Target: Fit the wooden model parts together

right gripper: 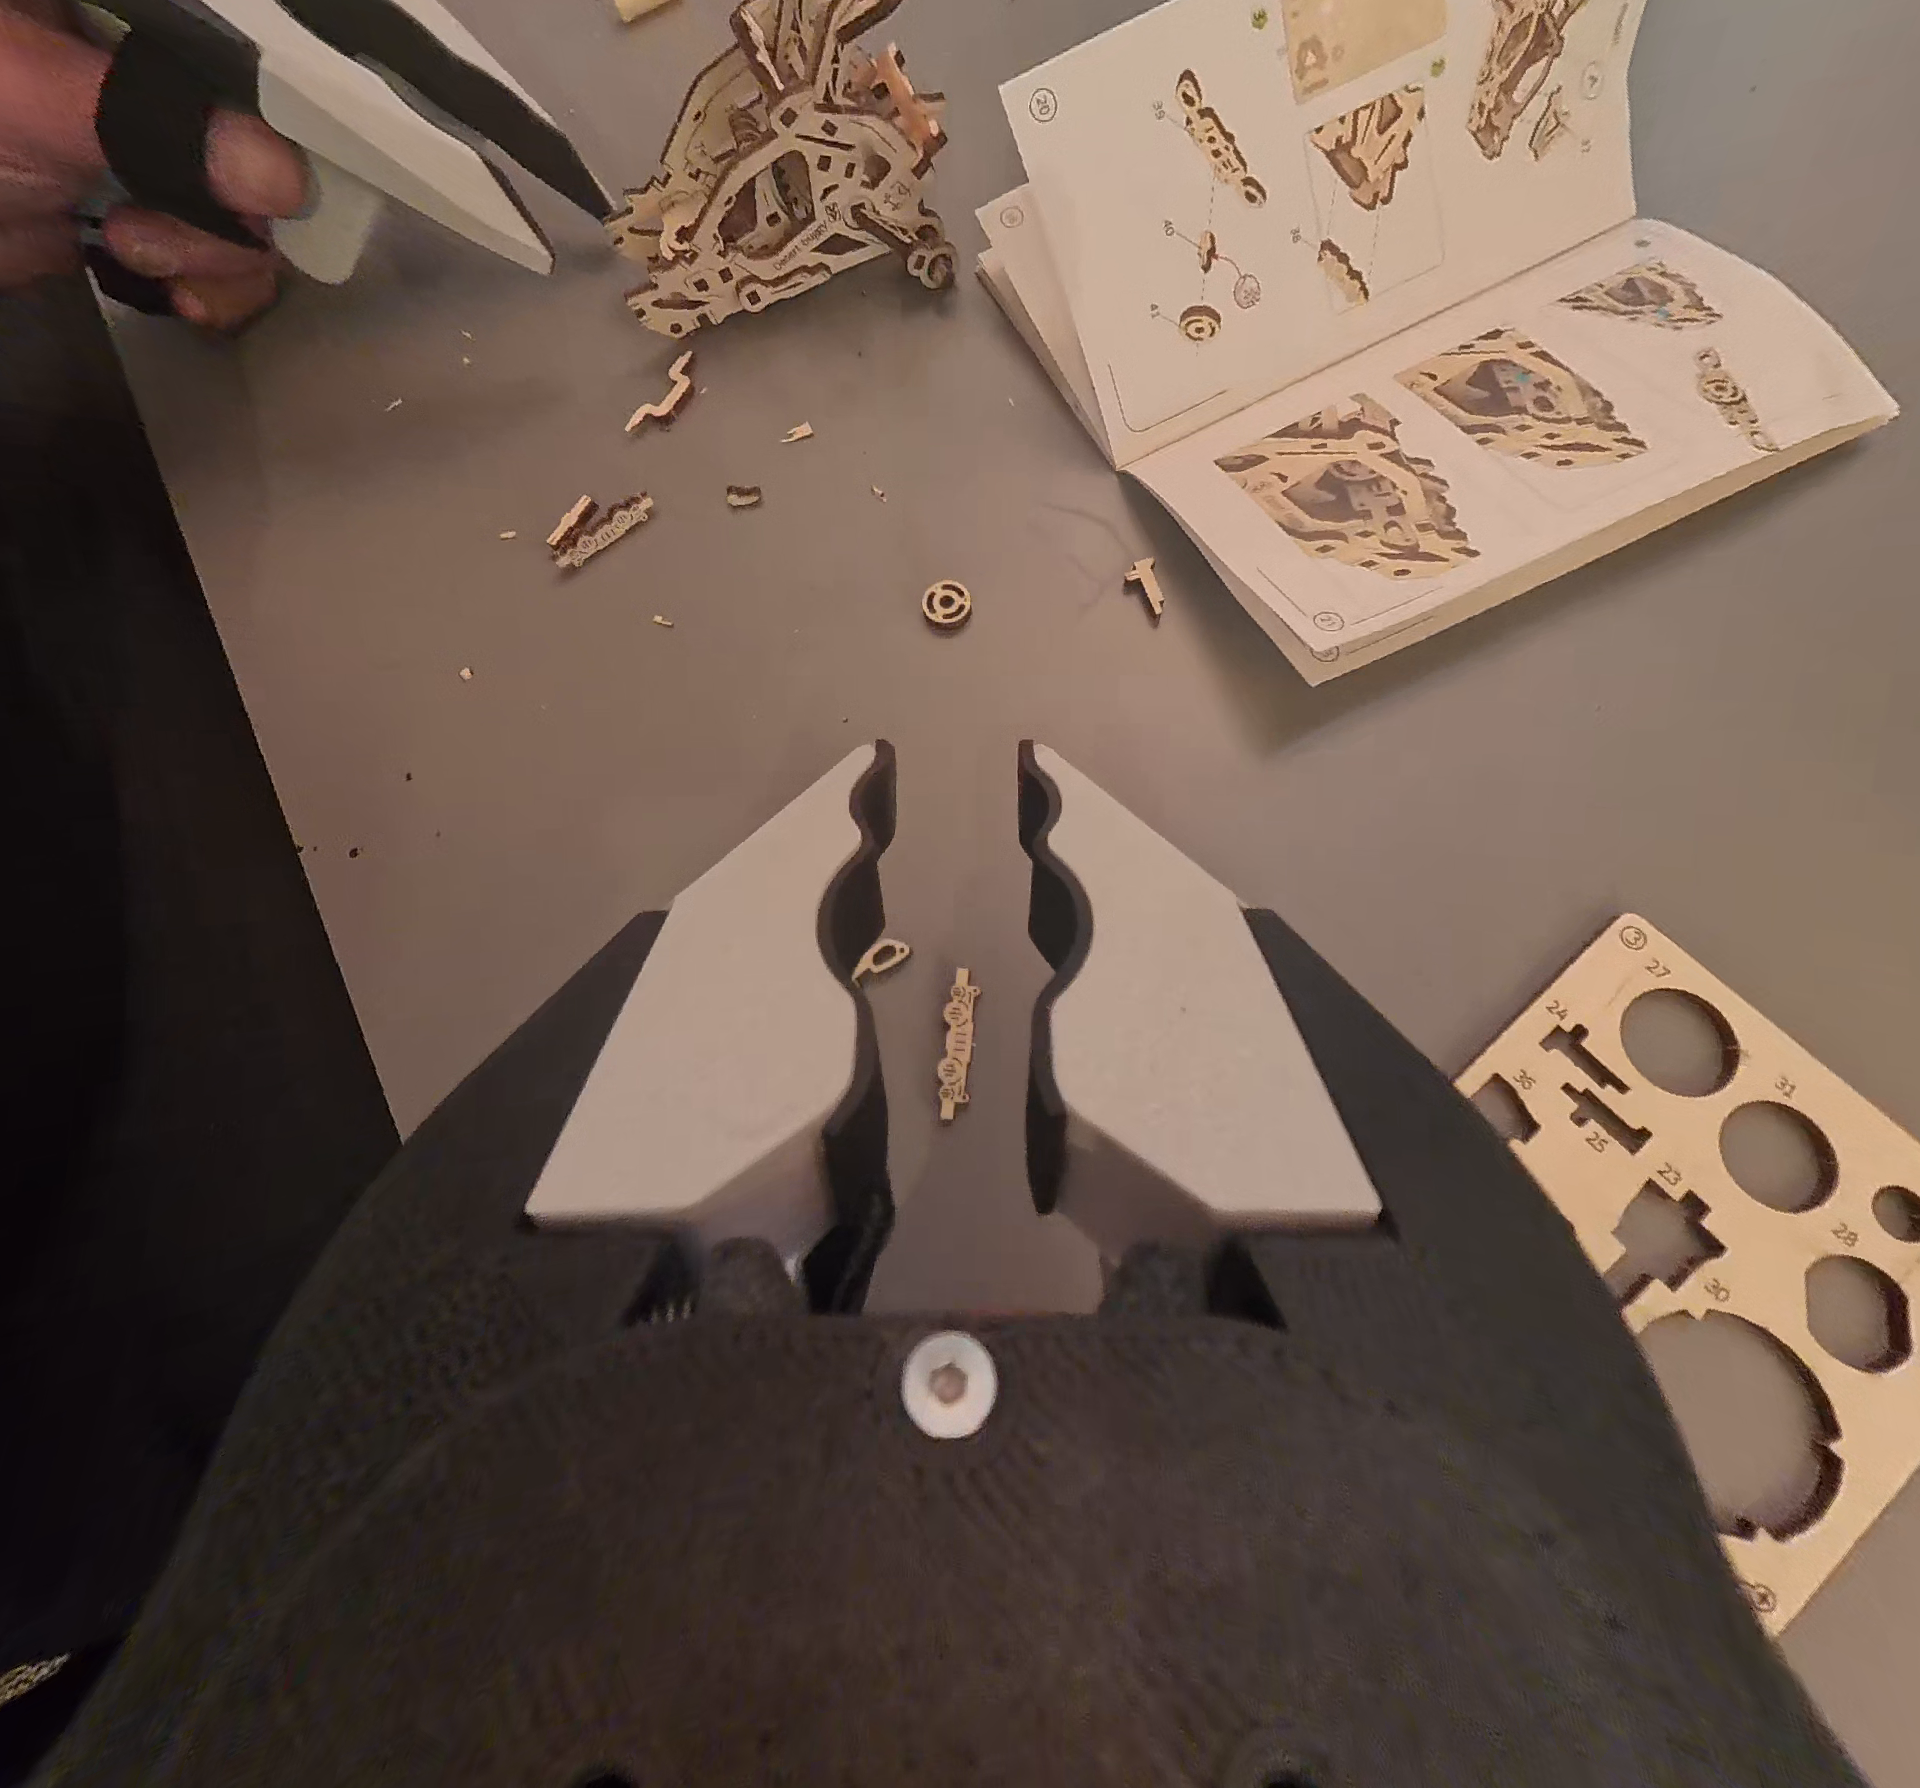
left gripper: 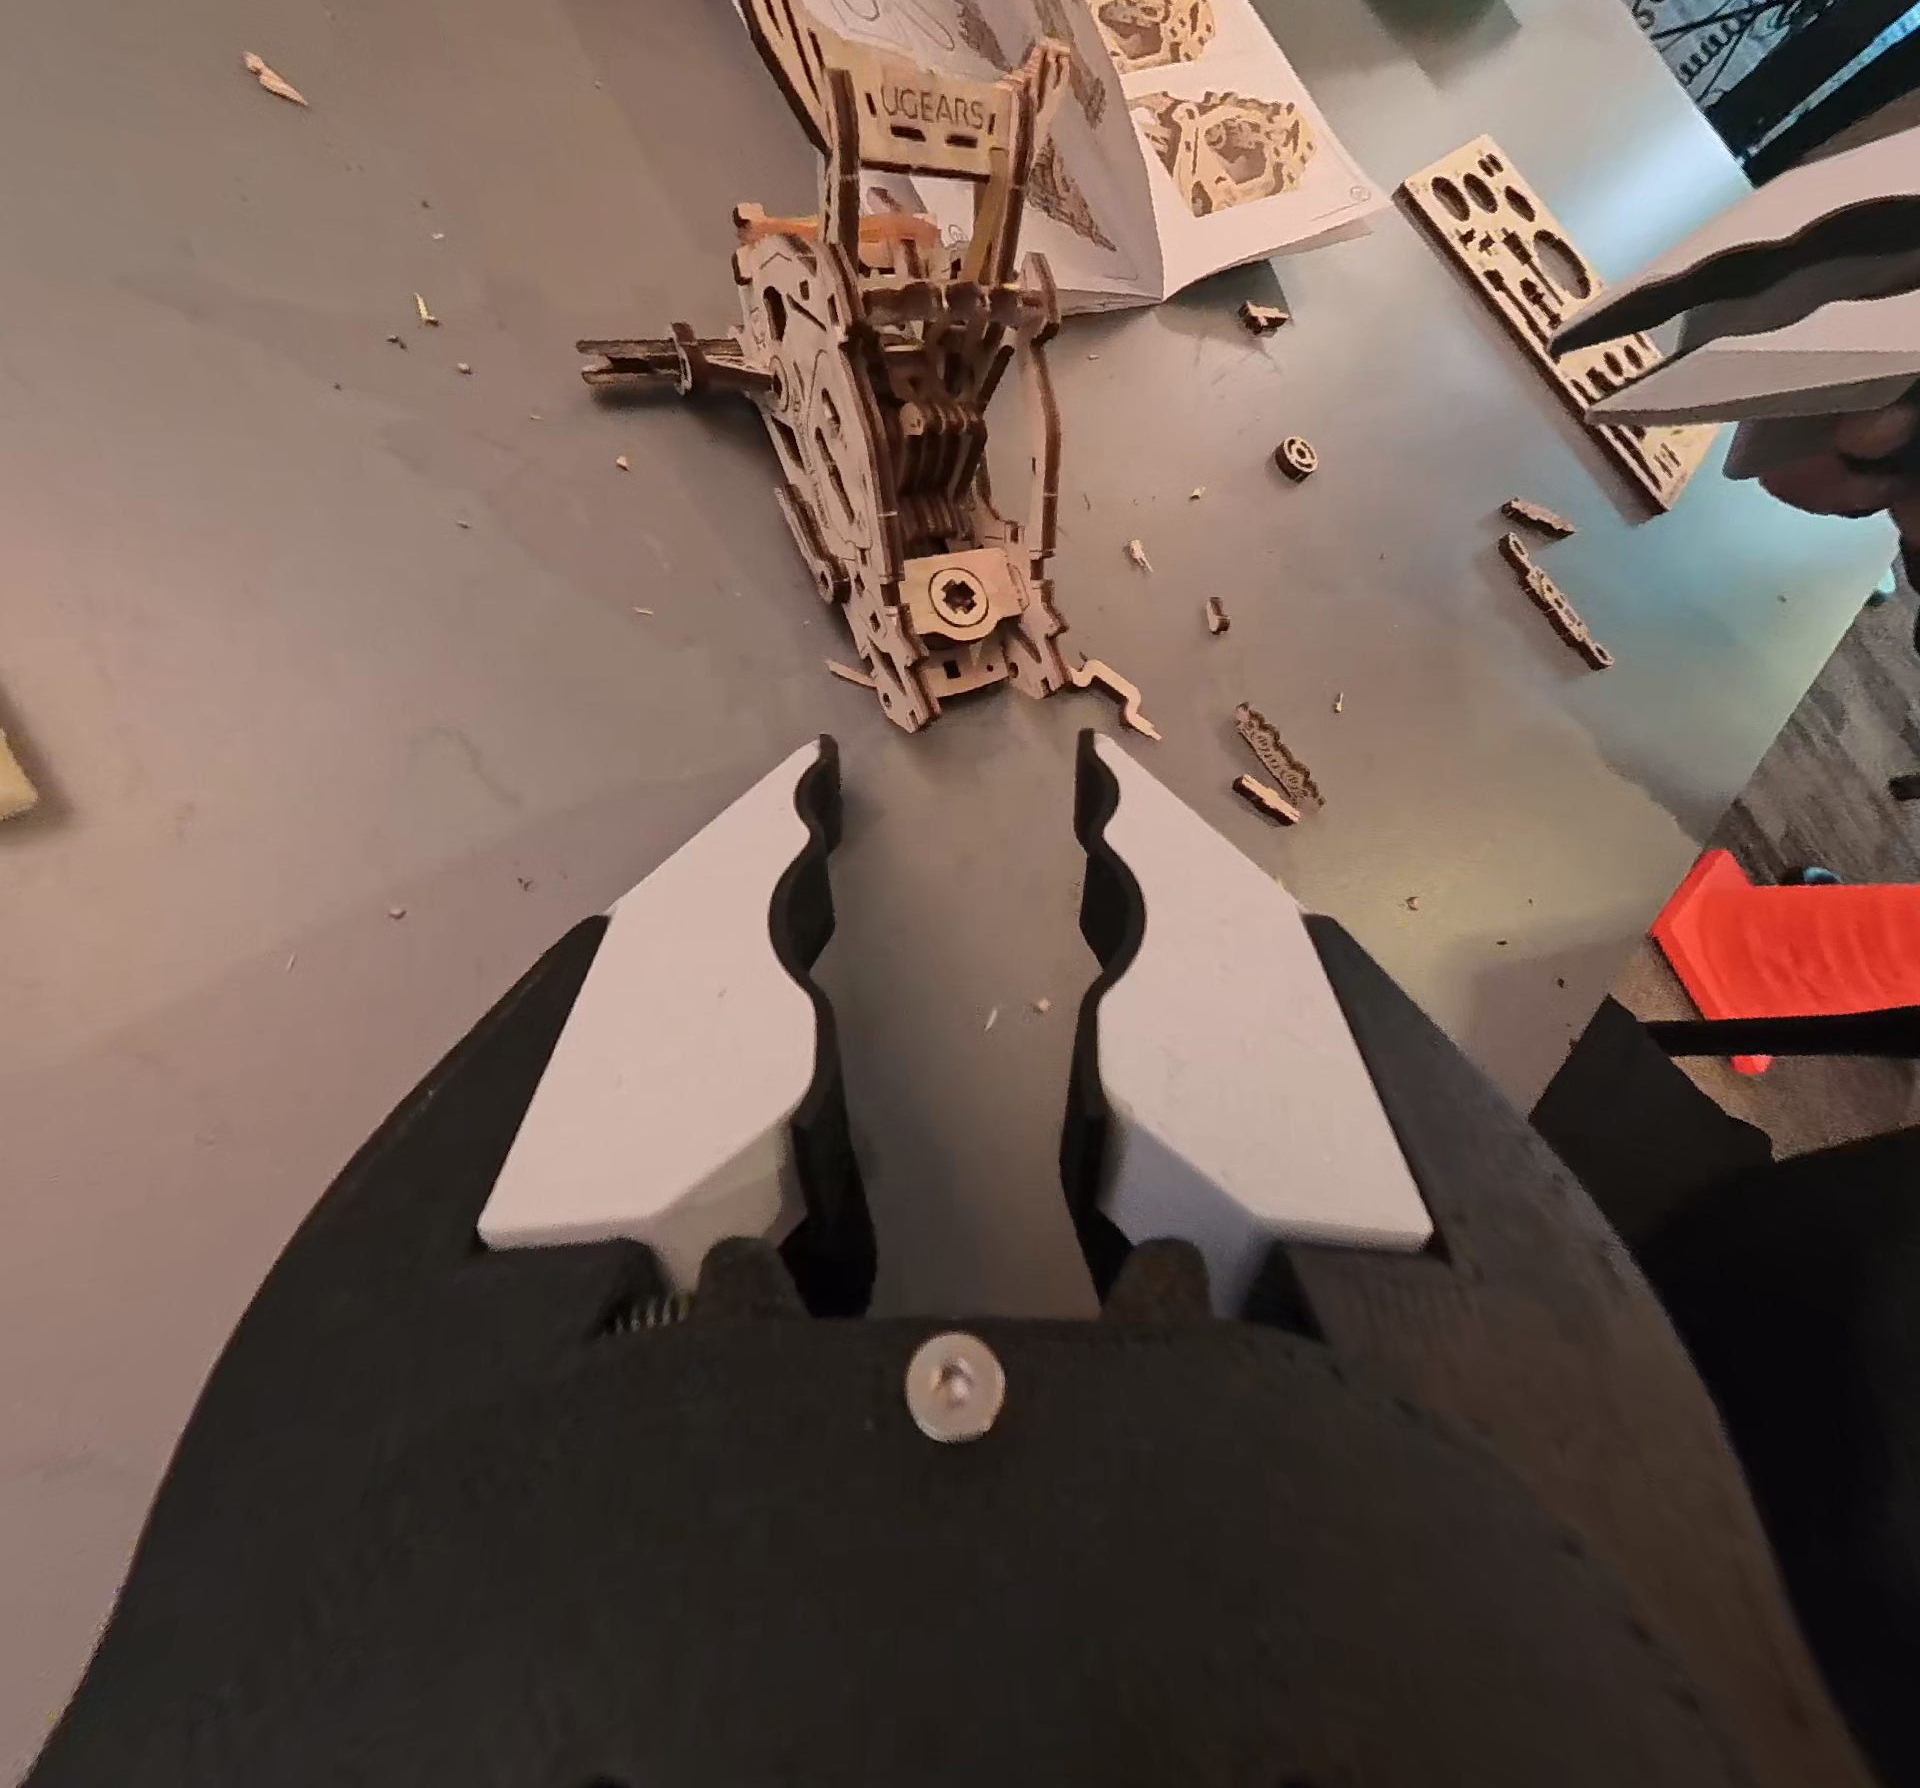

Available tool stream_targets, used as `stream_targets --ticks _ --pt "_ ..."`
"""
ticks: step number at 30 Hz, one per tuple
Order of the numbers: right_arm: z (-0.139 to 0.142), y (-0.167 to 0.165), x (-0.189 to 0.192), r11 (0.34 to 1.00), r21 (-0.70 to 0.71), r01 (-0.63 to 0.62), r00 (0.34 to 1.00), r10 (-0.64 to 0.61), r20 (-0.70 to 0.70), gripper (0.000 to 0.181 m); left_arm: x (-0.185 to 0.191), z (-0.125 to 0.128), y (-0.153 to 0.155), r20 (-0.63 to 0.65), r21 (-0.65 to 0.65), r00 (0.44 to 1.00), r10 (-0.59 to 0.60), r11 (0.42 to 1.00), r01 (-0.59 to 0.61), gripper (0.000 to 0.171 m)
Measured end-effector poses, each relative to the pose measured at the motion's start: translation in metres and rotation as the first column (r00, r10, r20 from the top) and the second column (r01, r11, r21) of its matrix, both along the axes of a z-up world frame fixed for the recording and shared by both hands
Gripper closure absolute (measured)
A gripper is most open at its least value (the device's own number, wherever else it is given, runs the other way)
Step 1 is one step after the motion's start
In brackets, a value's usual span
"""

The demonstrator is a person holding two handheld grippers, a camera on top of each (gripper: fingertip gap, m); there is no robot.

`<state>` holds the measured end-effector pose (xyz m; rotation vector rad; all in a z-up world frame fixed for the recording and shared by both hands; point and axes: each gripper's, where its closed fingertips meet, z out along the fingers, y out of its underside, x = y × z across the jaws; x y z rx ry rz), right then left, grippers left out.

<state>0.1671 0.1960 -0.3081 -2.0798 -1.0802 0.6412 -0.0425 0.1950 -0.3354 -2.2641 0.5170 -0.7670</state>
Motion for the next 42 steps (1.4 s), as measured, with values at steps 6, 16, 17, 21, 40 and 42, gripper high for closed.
stream_targets --ticks 6,16,17,21,40,42 --pt "-0.001 -0.013 0.001 1.0 -0.02 0.001 1.0 -0.001 -0.011 0.16 0.017 -0.006 -0.001 -0.008 -0.042 0.998 -0.066 0.997 0.065 0.128" --pt "0.0 -0.036 0.03 0.998 -0.044 0.047 0.999 -0.047 -0.005 0.158 0.037 0.003 -0.023 0.065 -0.031 0.983 -0.172 0.984 0.174 0.126" --pt "-0.001 -0.039 0.033 0.997 -0.055 0.053 0.999 -0.053 -0.003 0.158 0.035 0.003 -0.024 0.067 -0.031 0.984 -0.167 0.985 0.169 0.126" --pt "-0.014 -0.062 0.028 0.991 -0.117 0.057 0.998 -0.053 0.044 0.151 0.032 0.0 -0.031 0.048 -0.025 0.984 -0.171 0.985 0.172 0.127" --pt "-0.011 -0.062 -0.01 0.992 0.124 0.025 0.99 -0.043 0.137 0.181 0.105 0.028 -0.06 0.121 0.069 0.912 -0.392 0.92 0.387 0.129" --pt "0.006 -0.063 -0.019 0.976 0.217 -0.017 0.994 -0.008 0.111 0.181 0.122 0.04 -0.06 0.241 0.046 0.883 -0.402 0.914 0.404 0.129"
